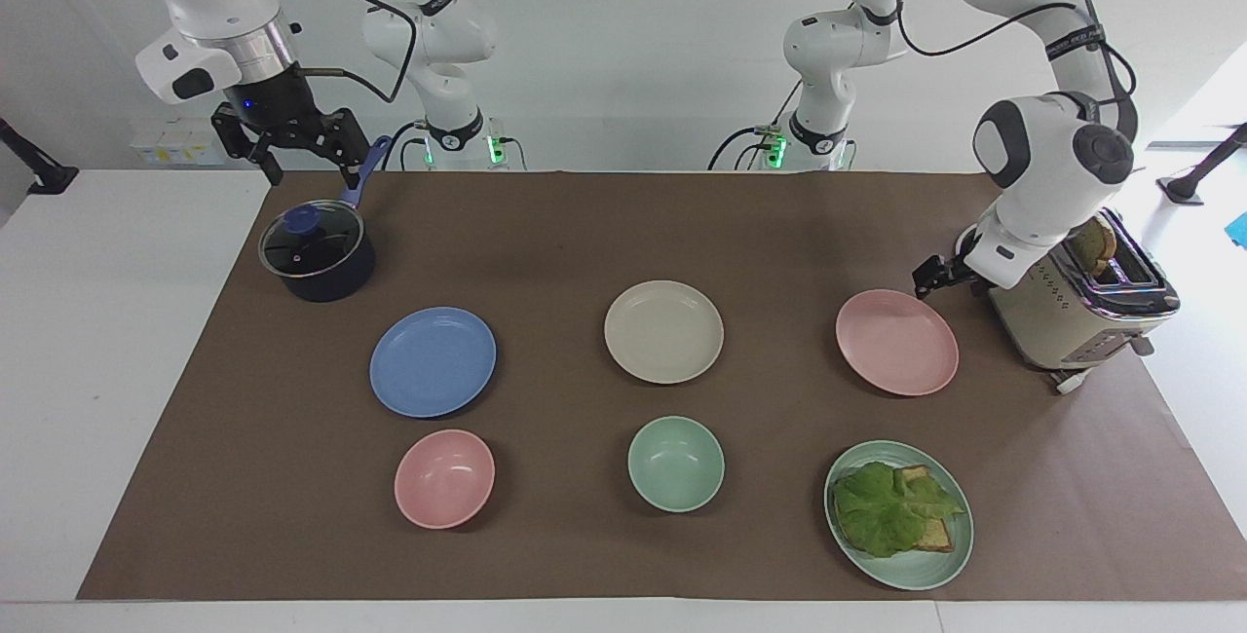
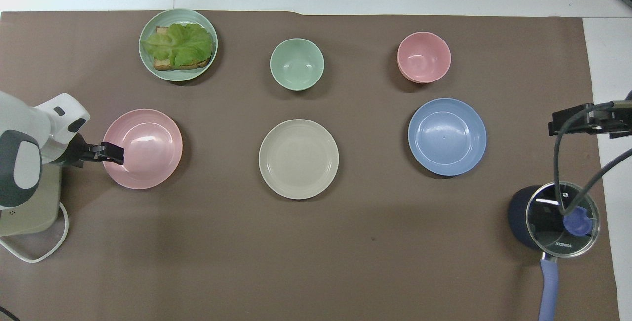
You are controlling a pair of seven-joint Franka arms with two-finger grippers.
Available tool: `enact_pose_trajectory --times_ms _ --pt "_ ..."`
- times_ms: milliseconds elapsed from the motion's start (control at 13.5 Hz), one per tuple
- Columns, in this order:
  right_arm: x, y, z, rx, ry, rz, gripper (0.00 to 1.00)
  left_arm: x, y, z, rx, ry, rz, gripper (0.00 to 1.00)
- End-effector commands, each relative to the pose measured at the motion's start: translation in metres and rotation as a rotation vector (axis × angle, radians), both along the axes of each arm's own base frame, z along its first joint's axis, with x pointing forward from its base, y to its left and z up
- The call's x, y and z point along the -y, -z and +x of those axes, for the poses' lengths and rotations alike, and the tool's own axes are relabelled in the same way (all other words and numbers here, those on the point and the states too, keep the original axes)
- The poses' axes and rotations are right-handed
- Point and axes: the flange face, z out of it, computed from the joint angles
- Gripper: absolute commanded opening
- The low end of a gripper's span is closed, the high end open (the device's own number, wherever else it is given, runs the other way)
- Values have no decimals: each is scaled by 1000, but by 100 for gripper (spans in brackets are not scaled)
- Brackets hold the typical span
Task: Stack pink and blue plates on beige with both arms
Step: 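Reach the left gripper to the pink plate rim and grasp it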
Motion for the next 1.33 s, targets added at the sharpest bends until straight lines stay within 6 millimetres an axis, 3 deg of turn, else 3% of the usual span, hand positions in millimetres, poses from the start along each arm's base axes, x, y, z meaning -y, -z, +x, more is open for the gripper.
enact_pose_trajectory --times_ms 0,148,222,296,369,813,1108,1182,1256 --pt "4 -2 -6 3 -8 -3 100 -18 28 -17 9 -60 -5 100" --pt "4 -2 -6 3 -7 -3 100 -25 33 -21 -13 -168 5 100" --pt "4 -2 -6 3 -7 -3 100 -26 31 -20 -13 -186 7 76" --pt "5 -2 -6 3 -5 -3 100 -28 31 -19 -10 -182 6 17" --pt "5 -2 -6 3 -5 -1 100 -28 32 -18 -7 -194 7 0" --pt "5 -3 -6 5 -5 -1 100 -16 20 -5 -16 -215 7 0" --pt "6 -3 -6 5 -4 -3 100 -3 -62 10 -97 -278 -122 0" --pt "7 -2 -6 3 -4 -1 100 6 -72 12 -110 -305 -136 0" --pt "7 -2 -6 3 -4 -1 100 39 -79 15 -111 -297 -136 0"
